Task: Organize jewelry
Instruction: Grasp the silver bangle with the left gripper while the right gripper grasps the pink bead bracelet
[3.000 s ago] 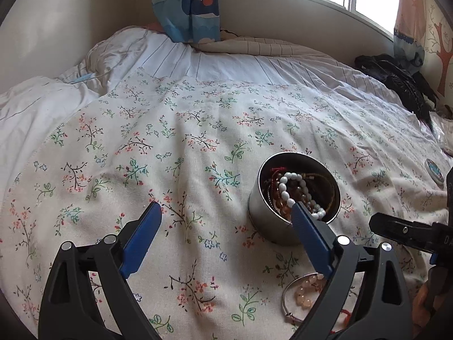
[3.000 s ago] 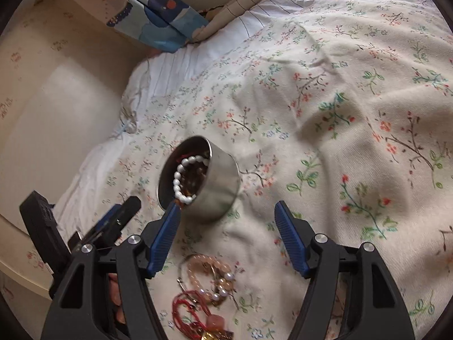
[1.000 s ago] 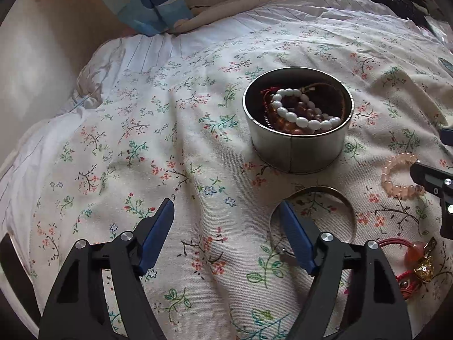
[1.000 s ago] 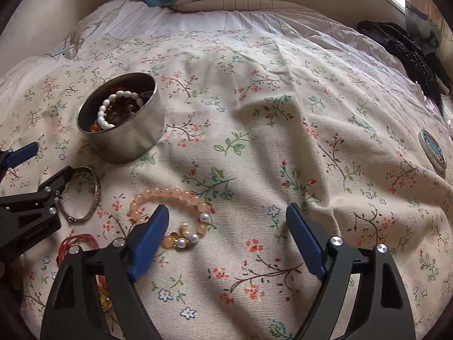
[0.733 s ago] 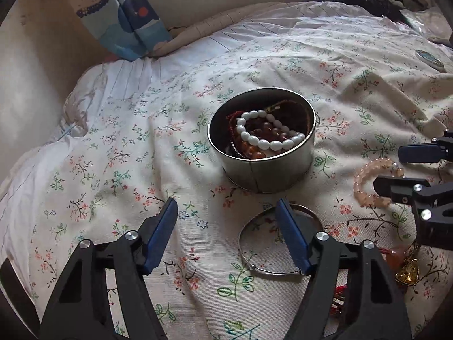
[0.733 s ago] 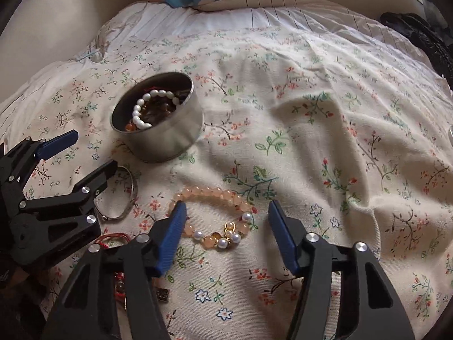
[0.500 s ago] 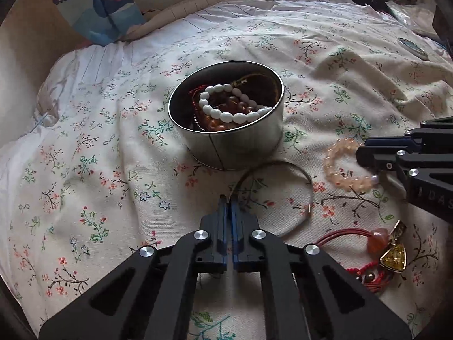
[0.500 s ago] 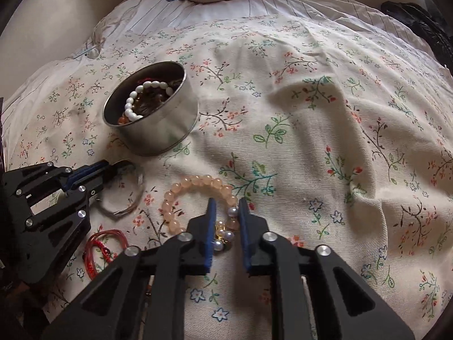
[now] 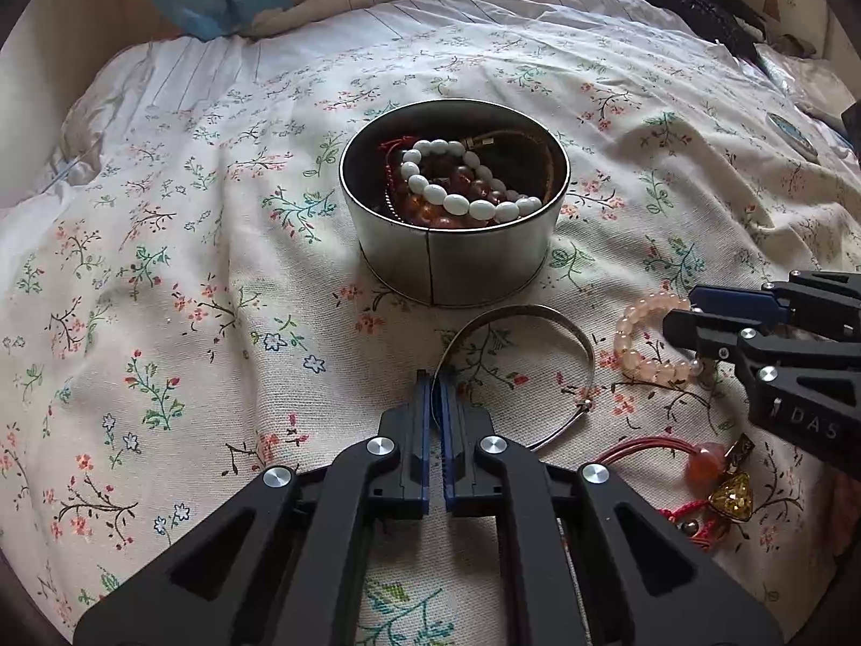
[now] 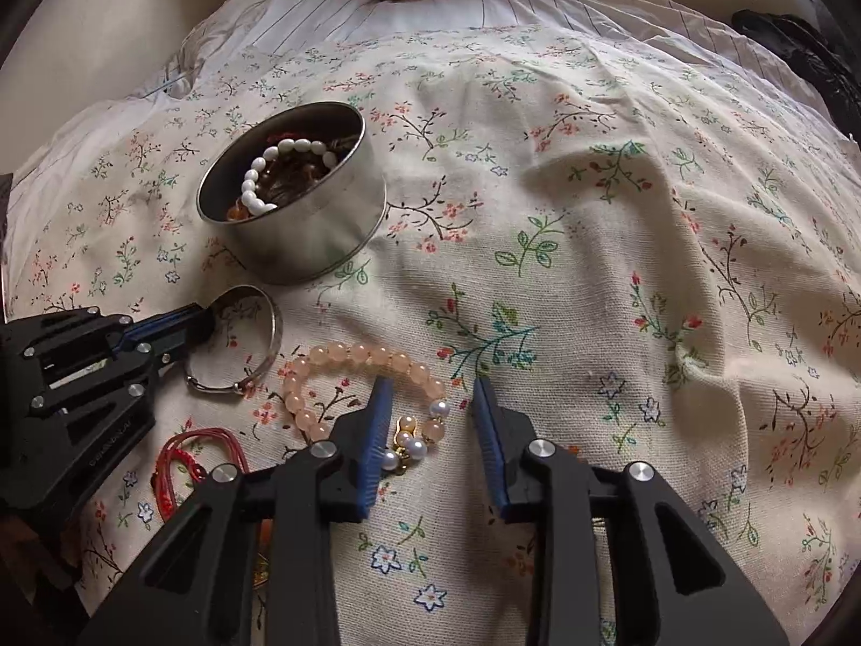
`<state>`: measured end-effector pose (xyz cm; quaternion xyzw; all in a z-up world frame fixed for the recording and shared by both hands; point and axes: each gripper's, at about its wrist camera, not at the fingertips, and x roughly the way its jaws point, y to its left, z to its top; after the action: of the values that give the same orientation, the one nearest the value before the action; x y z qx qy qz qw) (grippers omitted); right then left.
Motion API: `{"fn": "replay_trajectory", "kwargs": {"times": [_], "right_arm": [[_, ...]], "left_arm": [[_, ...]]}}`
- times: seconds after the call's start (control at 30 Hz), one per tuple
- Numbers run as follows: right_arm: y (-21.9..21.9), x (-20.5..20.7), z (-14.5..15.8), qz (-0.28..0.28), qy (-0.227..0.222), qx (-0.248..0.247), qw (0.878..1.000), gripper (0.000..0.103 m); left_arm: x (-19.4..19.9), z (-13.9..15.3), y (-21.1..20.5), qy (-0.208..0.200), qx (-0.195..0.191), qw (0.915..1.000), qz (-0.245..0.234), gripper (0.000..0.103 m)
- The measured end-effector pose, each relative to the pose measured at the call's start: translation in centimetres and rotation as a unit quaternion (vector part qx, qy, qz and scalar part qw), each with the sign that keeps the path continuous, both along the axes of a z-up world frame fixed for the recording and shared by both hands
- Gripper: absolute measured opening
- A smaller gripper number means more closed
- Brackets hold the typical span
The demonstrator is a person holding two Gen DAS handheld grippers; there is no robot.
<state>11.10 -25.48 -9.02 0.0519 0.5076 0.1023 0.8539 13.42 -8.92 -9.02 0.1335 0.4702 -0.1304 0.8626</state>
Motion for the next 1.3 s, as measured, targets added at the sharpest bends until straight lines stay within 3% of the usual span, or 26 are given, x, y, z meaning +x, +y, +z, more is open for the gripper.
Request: {"fn": "replay_trajectory", "kwargs": {"times": [0.13,0.37,0.77,1.3], "right_arm": [[-2.4,-0.5,0.6,-0.023,0.001,0.12,0.992,0.009],[-4.3,-1.4,2.8,-0.038,-0.05,0.228,0.972,0.009],[-4.7,-1.8,5.0,-0.02,-0.1,0.29,0.951,0.009],[-5.3,-1.9,5.7,-0.015,-0.123,0.335,0.934,0.009]], "left_arm": [[-0.4,1.2,0.6,-0.012,-0.03,0.9995,0.002,0.003],[-1.1,3.8,2.0,-0.065,-0.082,0.9944,0.018,0.003],[-1.5,5.0,2.0,-0.093,-0.092,0.9913,0.014,0.003],[-1.6,5.7,2.1,-0.114,-0.094,0.9889,0.019,0.003]]}}
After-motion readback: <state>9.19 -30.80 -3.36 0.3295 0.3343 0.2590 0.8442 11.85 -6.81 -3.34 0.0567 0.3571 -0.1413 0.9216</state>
